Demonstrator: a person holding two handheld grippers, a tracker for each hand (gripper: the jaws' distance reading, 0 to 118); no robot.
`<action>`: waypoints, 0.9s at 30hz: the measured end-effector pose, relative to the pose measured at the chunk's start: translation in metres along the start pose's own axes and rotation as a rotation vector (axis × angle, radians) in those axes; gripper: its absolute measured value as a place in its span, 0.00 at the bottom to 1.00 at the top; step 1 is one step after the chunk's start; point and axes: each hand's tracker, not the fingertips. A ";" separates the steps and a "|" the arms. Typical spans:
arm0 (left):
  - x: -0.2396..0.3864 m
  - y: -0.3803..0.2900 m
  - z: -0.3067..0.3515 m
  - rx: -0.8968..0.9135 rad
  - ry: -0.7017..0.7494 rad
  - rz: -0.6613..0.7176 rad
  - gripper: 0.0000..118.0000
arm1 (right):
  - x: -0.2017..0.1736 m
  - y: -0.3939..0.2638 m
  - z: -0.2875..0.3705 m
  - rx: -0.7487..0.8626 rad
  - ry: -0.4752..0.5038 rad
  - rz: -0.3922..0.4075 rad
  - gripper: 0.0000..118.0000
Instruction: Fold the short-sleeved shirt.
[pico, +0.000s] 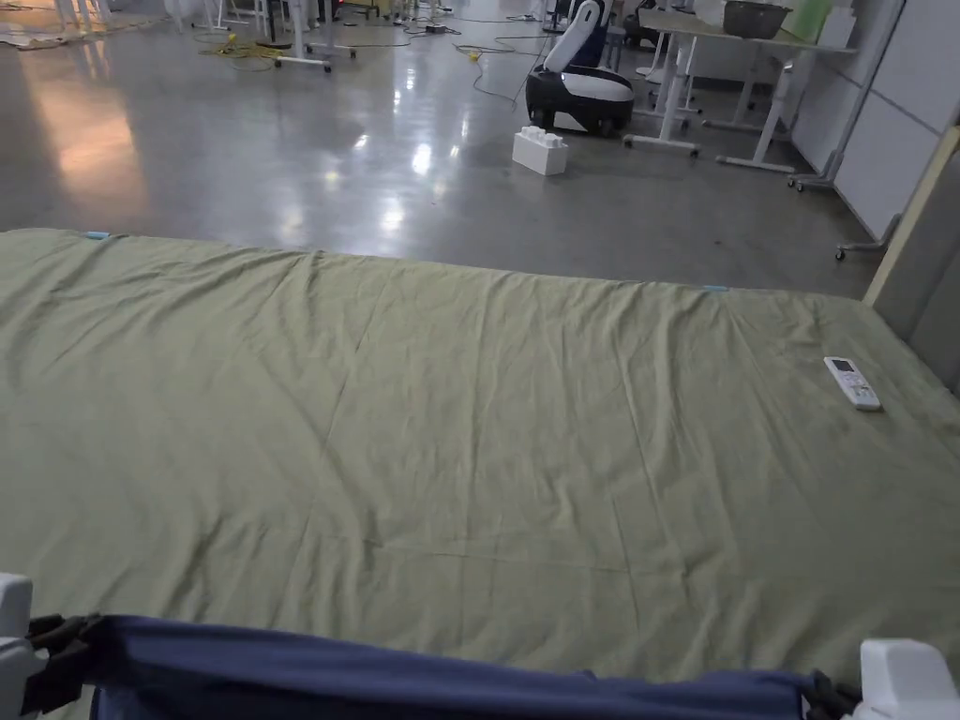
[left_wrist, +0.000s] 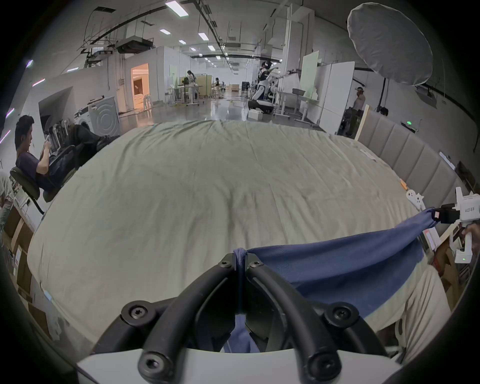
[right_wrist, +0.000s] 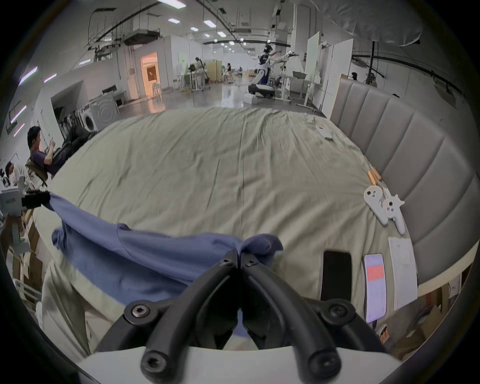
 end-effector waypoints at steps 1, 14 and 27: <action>0.001 -0.009 0.001 -0.013 0.004 -0.004 0.04 | -0.002 -0.010 0.001 -0.023 0.002 0.006 0.01; -0.003 -0.097 -0.037 -0.193 0.029 -0.013 0.05 | -0.018 -0.088 -0.051 -0.177 -0.043 0.039 0.01; 0.012 -0.063 -0.019 -0.046 0.074 0.039 0.53 | -0.035 -0.060 -0.027 -0.043 -0.131 -0.002 0.72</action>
